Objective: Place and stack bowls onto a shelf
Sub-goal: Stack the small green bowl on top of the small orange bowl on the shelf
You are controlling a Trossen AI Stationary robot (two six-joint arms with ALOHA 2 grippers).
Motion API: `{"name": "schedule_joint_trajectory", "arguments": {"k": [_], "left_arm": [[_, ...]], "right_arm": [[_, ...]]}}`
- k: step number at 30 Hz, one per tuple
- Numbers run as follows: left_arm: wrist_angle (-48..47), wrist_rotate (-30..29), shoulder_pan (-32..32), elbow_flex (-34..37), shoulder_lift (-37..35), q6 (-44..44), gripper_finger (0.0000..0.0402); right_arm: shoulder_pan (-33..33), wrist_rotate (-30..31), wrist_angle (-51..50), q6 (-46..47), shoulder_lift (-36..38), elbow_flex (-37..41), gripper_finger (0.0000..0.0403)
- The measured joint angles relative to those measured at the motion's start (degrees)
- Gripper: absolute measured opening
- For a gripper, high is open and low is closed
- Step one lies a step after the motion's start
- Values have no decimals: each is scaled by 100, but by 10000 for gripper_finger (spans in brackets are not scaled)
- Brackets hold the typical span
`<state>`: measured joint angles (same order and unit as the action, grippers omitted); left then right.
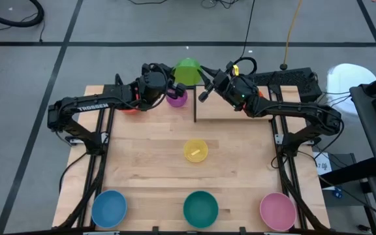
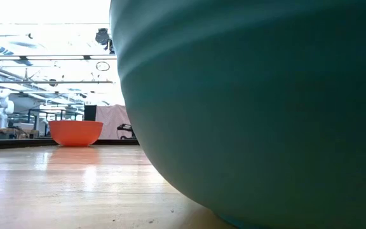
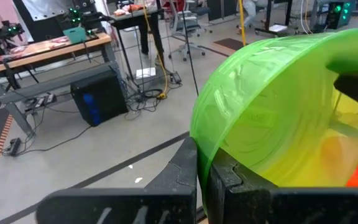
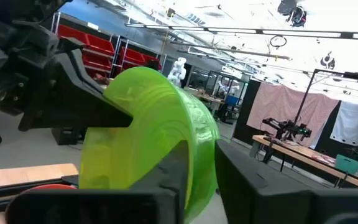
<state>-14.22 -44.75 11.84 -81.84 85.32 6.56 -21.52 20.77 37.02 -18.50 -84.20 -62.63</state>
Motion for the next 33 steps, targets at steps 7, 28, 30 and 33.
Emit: {"name": "schedule_joint_trajectory", "arguments": {"k": [7, 28, 30, 33], "left_arm": [[-10, 107, -13, 0, 2, 437, 27], [192, 1326, -166, 0, -99, 538, 155], [245, 1295, -222, -8, -133, 415, 159], [141, 1252, -297, 0, -281, 35, 160]], "right_arm": [[-20, 88, -74, 39, 2, 0, 7], [-22, 0, -1271, -644, 591, 2, 0], [-18, 32, -1740, -684, 873, 4, 0], [-18, 291, -2503, -684, 1348, 2, 0]]}}
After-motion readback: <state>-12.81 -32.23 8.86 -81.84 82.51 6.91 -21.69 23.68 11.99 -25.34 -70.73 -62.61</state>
